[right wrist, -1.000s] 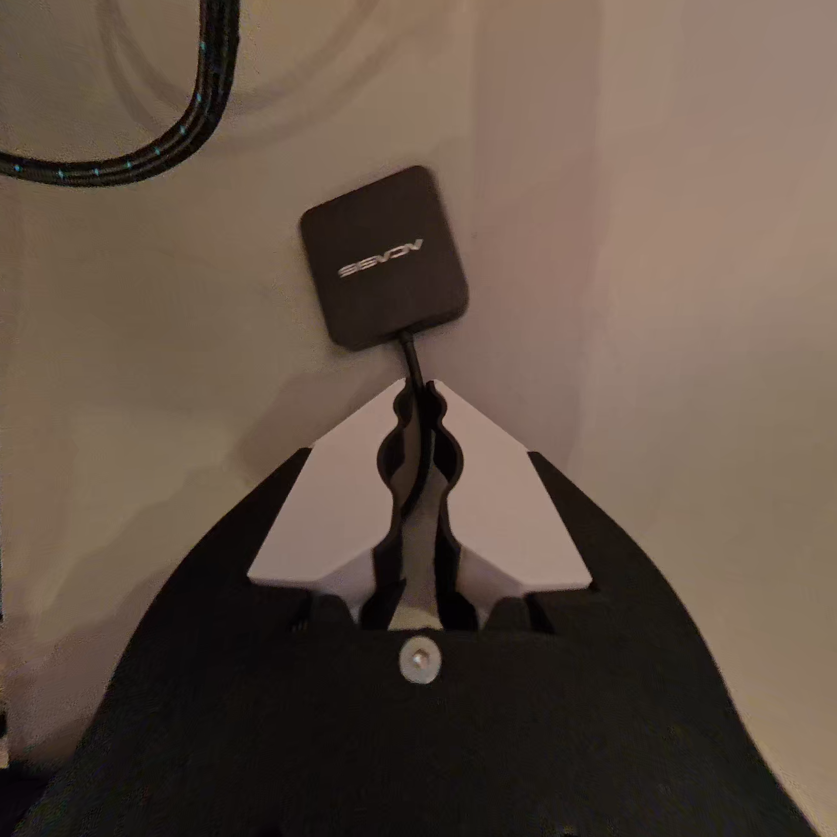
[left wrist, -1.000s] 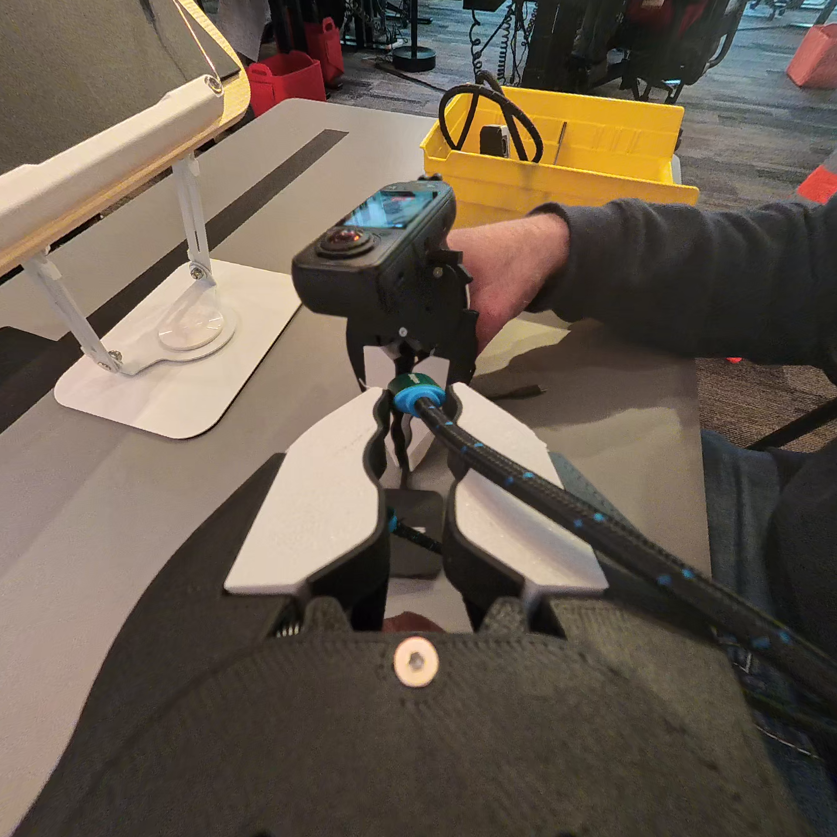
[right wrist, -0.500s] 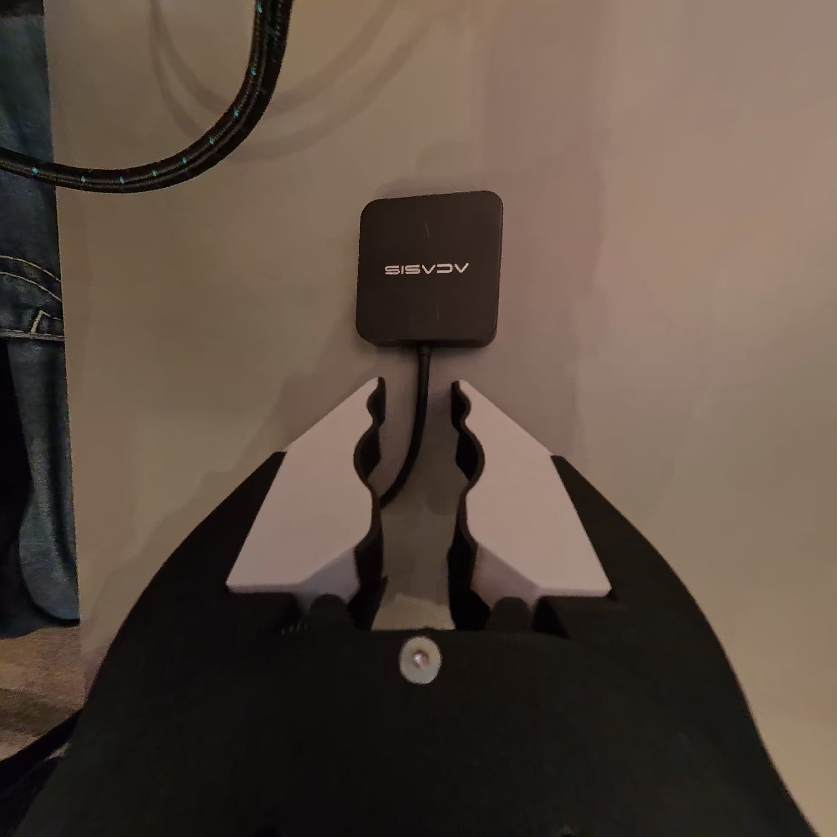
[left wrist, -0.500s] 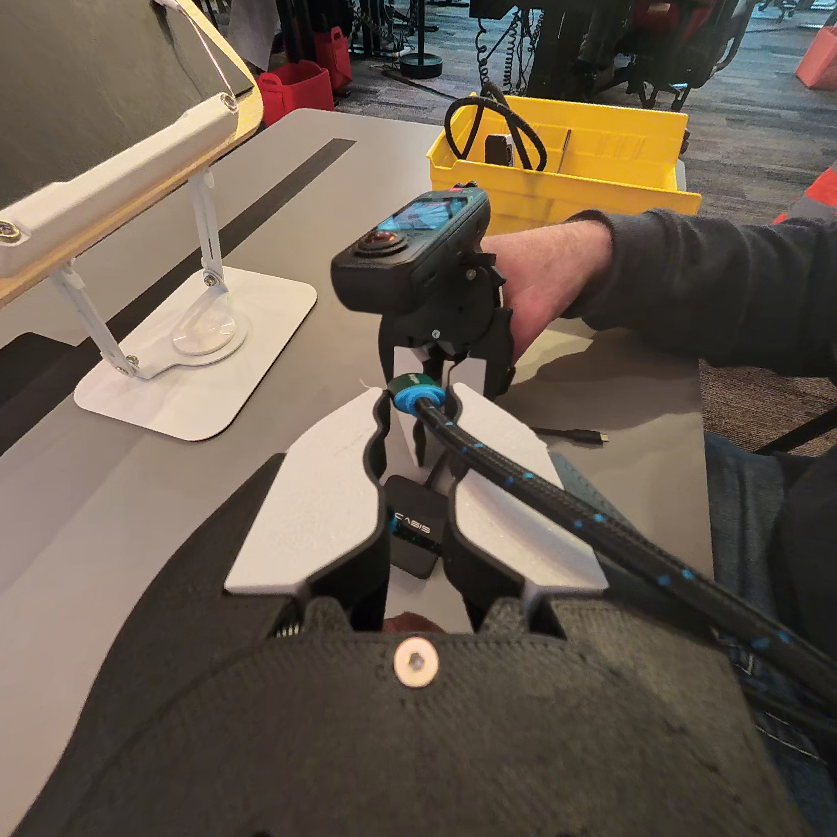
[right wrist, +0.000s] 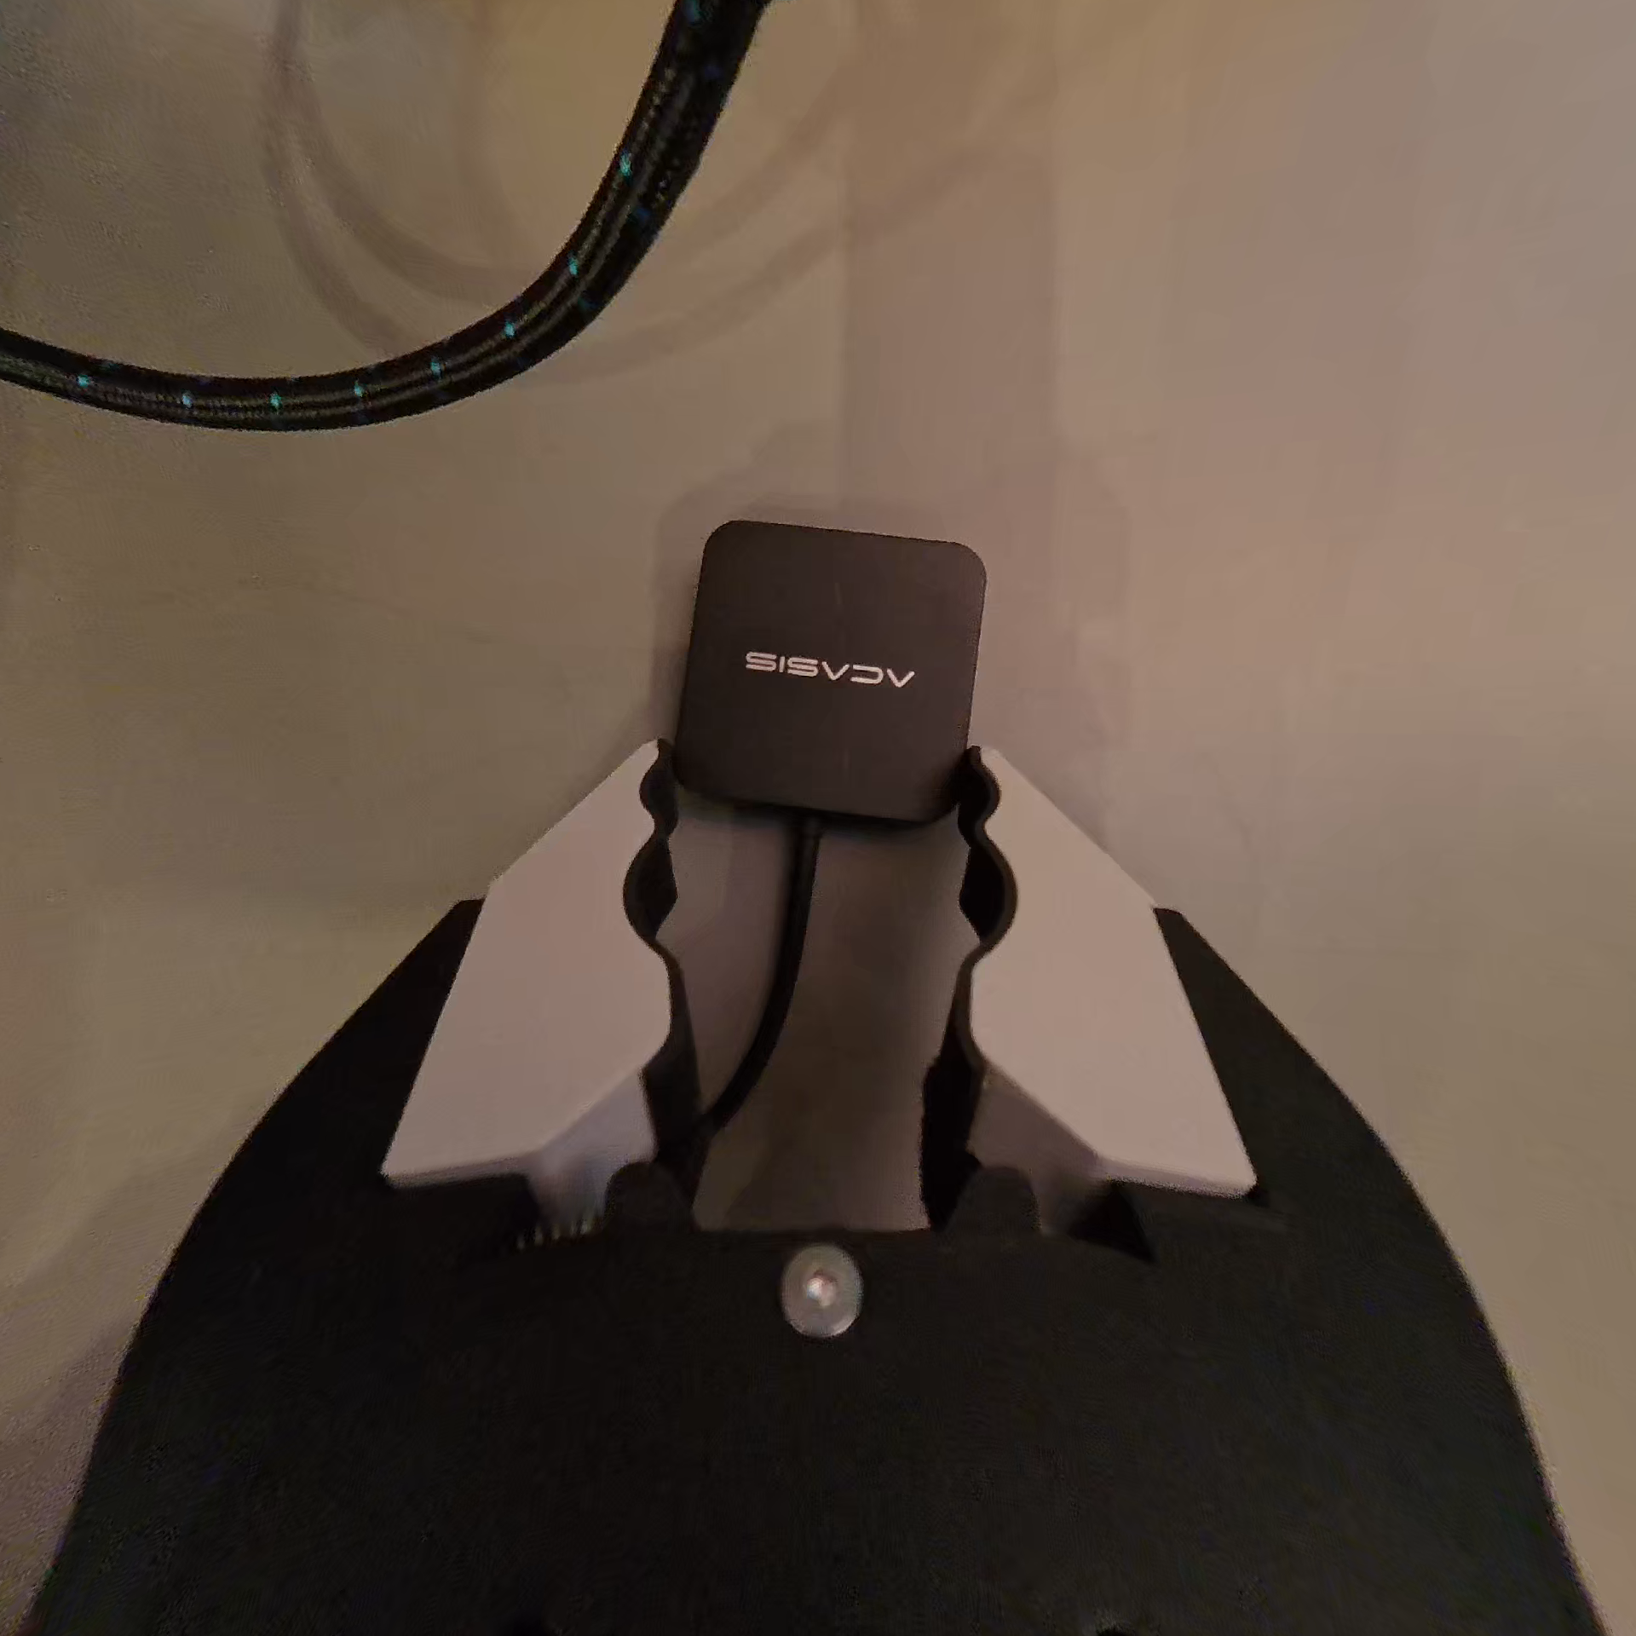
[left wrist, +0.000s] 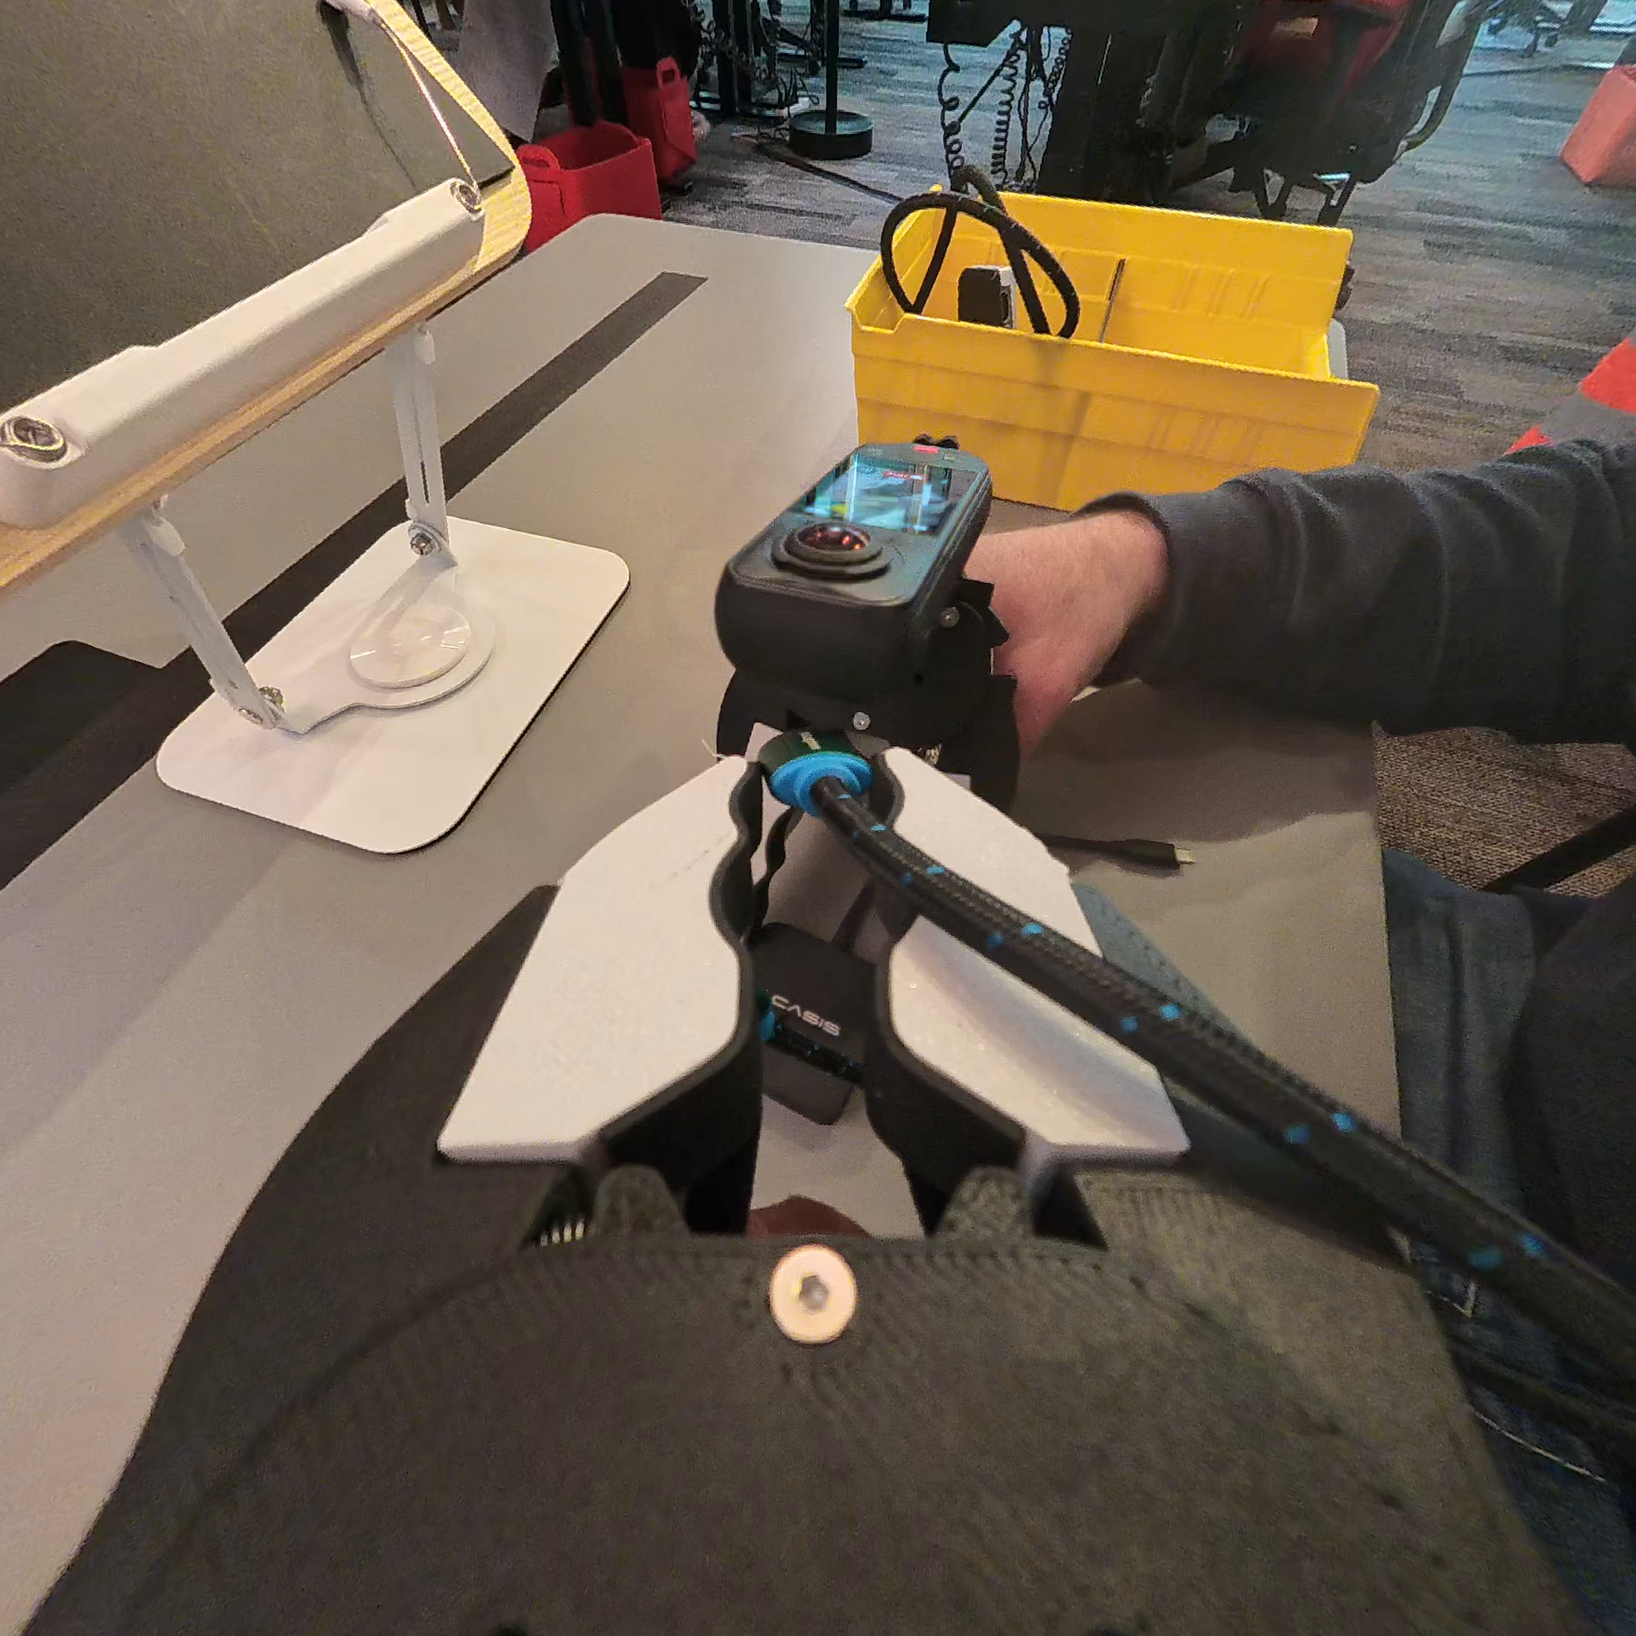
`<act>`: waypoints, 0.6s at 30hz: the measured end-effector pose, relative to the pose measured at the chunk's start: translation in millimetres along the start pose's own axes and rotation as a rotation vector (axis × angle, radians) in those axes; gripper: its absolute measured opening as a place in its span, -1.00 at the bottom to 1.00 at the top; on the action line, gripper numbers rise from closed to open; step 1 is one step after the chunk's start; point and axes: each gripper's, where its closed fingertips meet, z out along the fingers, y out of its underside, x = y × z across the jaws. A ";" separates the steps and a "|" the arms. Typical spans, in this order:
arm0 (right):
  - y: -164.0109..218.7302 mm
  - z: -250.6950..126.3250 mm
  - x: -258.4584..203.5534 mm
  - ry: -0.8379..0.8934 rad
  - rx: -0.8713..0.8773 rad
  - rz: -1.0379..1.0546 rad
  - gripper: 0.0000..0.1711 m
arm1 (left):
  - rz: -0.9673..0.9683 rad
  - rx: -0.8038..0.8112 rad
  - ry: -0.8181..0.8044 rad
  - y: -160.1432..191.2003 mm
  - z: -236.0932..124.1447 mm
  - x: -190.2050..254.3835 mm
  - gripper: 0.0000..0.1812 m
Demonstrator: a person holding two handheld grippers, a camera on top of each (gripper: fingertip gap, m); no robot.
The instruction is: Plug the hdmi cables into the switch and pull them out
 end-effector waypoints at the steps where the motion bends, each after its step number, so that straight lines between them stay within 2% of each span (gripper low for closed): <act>1: -0.2 -0.1 0.0 -0.001 0.008 0.009 -0.27 | -0.001 0.000 0.000 0.1 0.0 -0.1 -0.76; 18: 0.7 -15.3 7.0 -0.140 0.217 0.273 -0.27 | -0.005 0.002 -0.011 0.4 -2.5 -2.6 -0.76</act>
